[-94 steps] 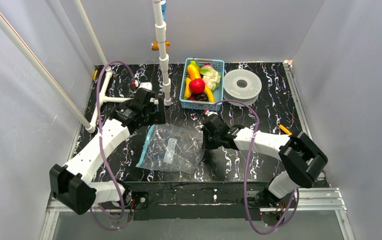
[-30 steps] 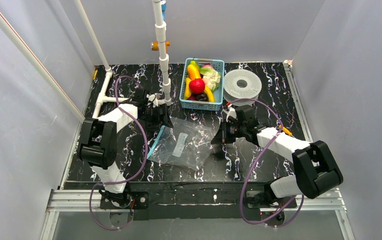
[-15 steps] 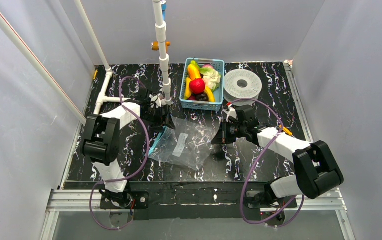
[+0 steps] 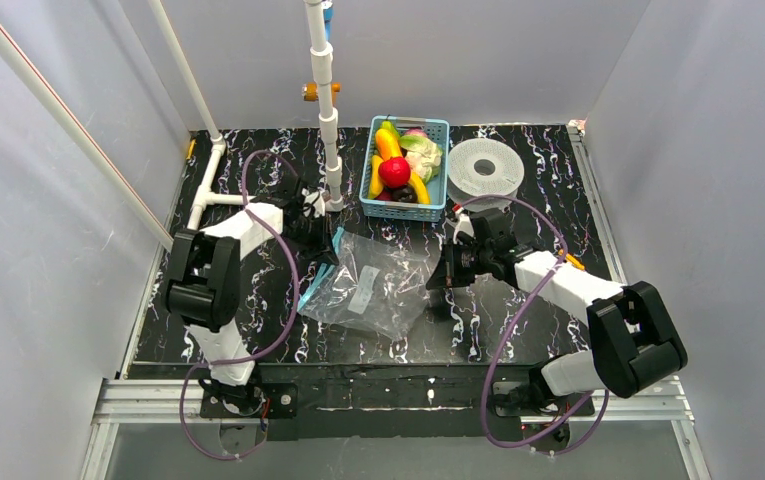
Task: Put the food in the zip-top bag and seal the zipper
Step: Pick up the zipper food storage bag at the center of the board, then open the zipper of the food storage bag at the center of the board.
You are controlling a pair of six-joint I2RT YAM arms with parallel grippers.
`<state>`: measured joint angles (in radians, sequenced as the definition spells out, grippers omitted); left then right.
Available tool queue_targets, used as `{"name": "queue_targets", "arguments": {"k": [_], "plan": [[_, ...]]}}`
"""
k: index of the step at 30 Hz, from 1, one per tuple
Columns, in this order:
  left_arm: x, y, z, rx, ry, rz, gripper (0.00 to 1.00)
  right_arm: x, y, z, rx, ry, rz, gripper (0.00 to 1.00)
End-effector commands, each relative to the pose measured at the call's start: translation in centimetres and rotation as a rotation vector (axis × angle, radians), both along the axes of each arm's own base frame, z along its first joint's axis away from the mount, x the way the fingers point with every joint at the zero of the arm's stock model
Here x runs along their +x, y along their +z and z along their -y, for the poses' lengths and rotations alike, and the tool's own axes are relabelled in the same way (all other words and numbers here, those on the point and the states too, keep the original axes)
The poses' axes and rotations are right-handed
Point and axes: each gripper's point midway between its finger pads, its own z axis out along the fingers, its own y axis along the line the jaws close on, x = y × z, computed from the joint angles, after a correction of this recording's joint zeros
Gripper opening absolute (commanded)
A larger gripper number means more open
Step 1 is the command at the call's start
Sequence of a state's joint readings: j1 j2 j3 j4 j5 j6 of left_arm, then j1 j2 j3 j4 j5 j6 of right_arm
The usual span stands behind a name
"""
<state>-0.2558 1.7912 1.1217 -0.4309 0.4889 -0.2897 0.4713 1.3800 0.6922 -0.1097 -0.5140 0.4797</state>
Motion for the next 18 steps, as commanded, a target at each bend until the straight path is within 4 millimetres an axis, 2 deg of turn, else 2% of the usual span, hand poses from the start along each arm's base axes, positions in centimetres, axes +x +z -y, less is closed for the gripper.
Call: {"name": "queue_targets", "arguments": {"k": [1,3,5,8,10,11,14,16,18], "plan": [[0.4,6.0,-1.4,0.062,-0.036,0.209,0.0,1.9,1.6,1.2,-0.156,0.017,0.11,0.01],[-0.3,8.4,-2.9,0.109,0.008,0.311,0.0,2.2,2.2,1.9,-0.279,0.026,0.153,0.01],[-2.1,11.1,-3.5,0.083,0.074,0.372,0.0,2.5,3.6,2.0,-0.345,0.028,0.213,0.03],[-5.9,14.5,-3.8,-0.037,0.241,0.409,0.0,2.4,5.6,1.7,-0.405,0.012,0.31,0.25],[-8.3,16.0,-4.0,-0.134,0.376,0.417,0.0,2.3,6.9,1.6,-0.444,-0.006,0.354,0.47],[-9.3,16.2,-4.1,-0.185,0.441,0.412,0.0,2.3,7.6,1.3,-0.456,-0.004,0.368,0.59],[-11.1,16.3,-4.7,-0.329,0.621,0.411,0.0,2.6,9.5,1.9,-0.547,-0.009,0.413,0.85],[-11.6,16.4,-4.9,-0.404,0.706,0.407,0.0,3.7,10.8,3.0,-0.623,-0.051,0.47,0.92],[-11.9,16.5,-5.2,-0.454,0.766,0.397,0.0,4.8,12.5,3.4,-0.652,-0.078,0.535,0.94]]}}
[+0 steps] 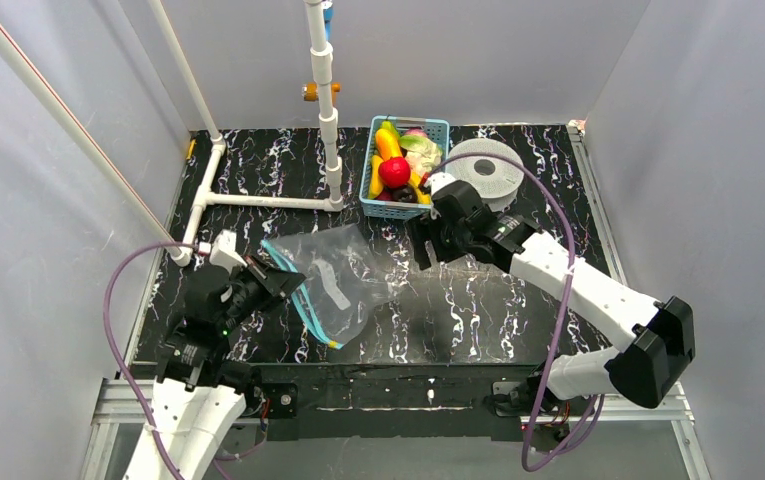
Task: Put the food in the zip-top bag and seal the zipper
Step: Open the zipper of the food storage bag at the center of the board.
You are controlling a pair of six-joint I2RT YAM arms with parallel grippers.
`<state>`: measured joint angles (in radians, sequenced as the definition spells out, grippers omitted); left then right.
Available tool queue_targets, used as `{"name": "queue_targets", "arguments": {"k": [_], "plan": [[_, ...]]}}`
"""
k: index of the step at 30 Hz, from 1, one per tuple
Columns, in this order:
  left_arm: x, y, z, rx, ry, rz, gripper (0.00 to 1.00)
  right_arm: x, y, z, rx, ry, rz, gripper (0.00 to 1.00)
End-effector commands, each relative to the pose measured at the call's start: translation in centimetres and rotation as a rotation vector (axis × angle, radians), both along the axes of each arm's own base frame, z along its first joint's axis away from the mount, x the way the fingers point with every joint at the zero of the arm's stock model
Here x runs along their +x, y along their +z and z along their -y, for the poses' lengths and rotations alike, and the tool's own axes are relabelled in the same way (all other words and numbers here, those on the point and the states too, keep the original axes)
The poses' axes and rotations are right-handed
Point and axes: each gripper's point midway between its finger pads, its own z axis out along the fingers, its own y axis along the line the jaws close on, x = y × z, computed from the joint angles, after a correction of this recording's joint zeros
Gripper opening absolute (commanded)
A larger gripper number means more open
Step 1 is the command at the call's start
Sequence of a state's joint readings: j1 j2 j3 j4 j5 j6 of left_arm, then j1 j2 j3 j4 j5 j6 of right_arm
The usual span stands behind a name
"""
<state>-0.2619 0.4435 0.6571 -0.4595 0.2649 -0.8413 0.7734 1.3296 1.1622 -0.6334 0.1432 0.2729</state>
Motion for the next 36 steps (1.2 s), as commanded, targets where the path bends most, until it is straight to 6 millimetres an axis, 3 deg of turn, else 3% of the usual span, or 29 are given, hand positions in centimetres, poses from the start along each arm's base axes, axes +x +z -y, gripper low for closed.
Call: {"name": "queue_targets", "arguments": {"k": [1,5,7,10,13,17,21,27,31,36], "plan": [[-0.1,-1.4,-0.7,-0.217,0.188,-0.144,0.0,2.6,4.4,2.4,-0.129,-0.081,0.172,0.95],[-0.2,-0.4,-1.0,-0.221,0.209,-0.141,0.0,-0.2,9.4,-4.3,0.089,0.043,0.234,0.91],[-0.3,-0.2,-0.9,-0.215,0.203,-0.153,0.0,-3.1,11.7,-8.8,0.211,0.134,0.278,0.89],[-0.7,0.4,-0.8,-0.227,0.187,-0.143,0.0,-6.9,14.4,-14.0,0.33,0.235,0.379,0.88],[-1.1,0.6,-0.9,-0.239,0.189,-0.127,0.0,-9.3,14.6,-17.7,0.358,0.281,0.414,0.87],[-1.7,1.2,-0.8,-0.266,0.178,-0.109,0.0,-11.3,13.0,-21.0,0.298,0.281,0.532,0.86],[-2.2,1.3,-0.2,-0.316,0.156,-0.125,0.0,-13.8,11.2,-23.0,0.275,0.297,0.649,0.86],[-3.2,2.0,-0.8,-0.316,0.173,-0.11,0.0,-12.9,9.2,-23.1,0.166,0.192,0.726,0.83],[-3.3,1.7,-1.1,-0.308,0.182,-0.113,0.0,-13.3,8.8,-23.4,0.176,0.221,0.716,0.79],[-3.2,0.8,-0.9,-0.296,0.176,-0.141,0.0,-16.3,10.3,-24.2,0.302,0.396,0.606,0.82]]}}
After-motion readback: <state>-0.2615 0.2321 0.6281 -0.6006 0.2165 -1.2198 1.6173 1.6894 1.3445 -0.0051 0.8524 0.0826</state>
